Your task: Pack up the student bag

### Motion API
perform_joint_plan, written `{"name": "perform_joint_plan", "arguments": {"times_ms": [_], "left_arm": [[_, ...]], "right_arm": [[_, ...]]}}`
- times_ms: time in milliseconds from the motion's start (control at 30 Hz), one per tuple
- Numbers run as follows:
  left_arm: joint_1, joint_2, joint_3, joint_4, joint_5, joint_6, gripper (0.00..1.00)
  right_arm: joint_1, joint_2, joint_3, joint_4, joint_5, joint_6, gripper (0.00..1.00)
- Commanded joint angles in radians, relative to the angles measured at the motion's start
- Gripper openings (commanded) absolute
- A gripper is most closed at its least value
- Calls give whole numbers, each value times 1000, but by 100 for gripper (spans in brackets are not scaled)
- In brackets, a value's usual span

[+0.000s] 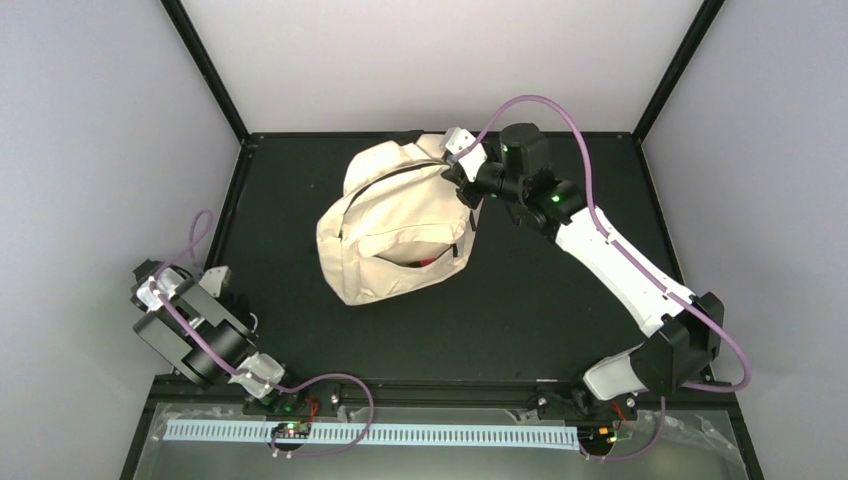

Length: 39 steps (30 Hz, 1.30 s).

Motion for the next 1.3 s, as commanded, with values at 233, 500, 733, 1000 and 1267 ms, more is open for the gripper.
{"name": "perform_joint_plan", "arguments": {"times_ms": [233, 500, 733, 1000, 1267], "left_arm": [[-27, -38, -82, 211, -72, -6, 99], [-59, -39, -123, 220, -3, 1, 92], [-65, -41, -96, 172, 23, -3, 82], [-65, -69, -95, 136, 58, 21, 51], [-65, -79, -88, 118, 82, 30, 41]], "right_arm": [[-11, 12, 22, -21, 11, 15, 1], [-11, 4, 13, -23, 10, 12, 1], [-11, 4, 13, -24, 11, 9, 1], [-10, 1, 10, -25, 11, 8, 1], [-11, -16, -10, -12, 19, 1, 1]]}}
